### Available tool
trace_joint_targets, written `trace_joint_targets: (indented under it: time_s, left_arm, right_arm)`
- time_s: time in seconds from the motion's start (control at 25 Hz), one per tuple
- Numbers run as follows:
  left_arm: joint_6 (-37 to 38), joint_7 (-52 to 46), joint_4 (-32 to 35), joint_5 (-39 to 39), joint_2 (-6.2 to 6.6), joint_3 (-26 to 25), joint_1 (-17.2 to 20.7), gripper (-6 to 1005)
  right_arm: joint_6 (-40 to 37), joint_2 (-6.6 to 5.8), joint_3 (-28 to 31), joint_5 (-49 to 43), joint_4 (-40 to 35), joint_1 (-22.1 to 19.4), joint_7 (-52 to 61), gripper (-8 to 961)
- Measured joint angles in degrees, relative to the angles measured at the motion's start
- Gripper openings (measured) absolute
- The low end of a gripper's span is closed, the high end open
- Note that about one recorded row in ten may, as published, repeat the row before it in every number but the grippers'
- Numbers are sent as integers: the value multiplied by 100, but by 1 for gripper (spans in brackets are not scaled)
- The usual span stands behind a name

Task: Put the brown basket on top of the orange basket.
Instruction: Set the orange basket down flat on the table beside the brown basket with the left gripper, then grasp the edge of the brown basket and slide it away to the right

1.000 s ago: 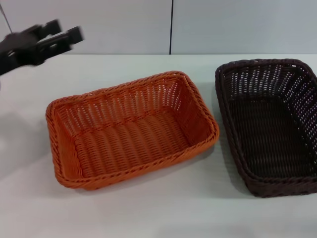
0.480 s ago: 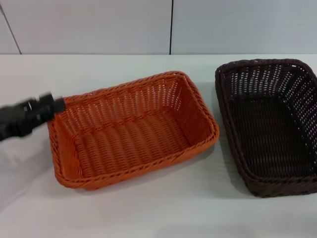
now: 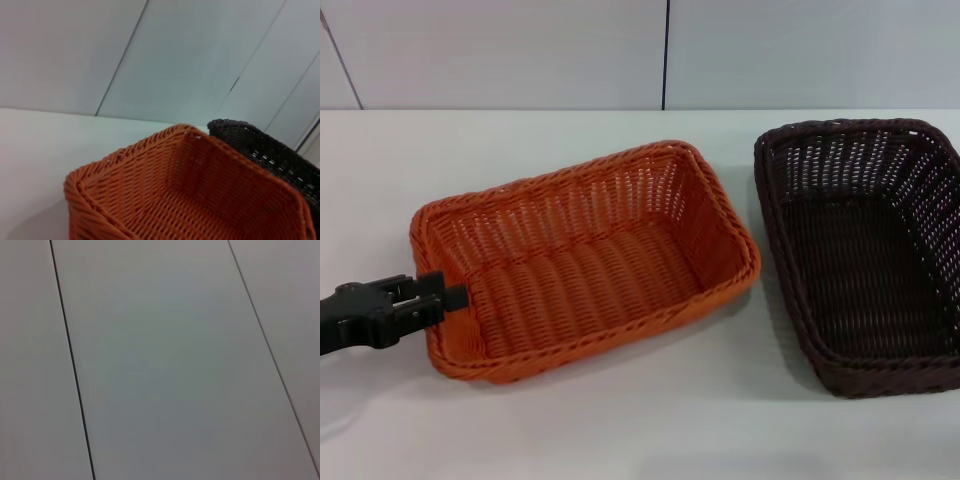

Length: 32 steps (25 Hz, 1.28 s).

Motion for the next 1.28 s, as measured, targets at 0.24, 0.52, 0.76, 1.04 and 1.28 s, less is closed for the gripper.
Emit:
trace_joint_targets:
  time_s: [0.24,0.52,0.76,1.04,1.28]
  left_arm:
    - [-204,18,-271,38,63,-7,-200,517]
    - [-364,39,-295,108,55,-10,-404,521]
    - [-530,60,-333,118,65,-8,-625,521]
    - [-761,70,-346,110,82,-34,-856,517]
    - [-315,292,-213,-169,-76,-731,-888,513]
  right_arm:
    - [2,0,5,0,0,-9,-1,585]
    - [10,0,6,0,0,-30,0,585]
    - [43,0,6,0,0,-40,-1,584]
    - [45,0,5,1,0,-61,0,584]
    - [-27,-23,-145,-151,-78,-63,233,584]
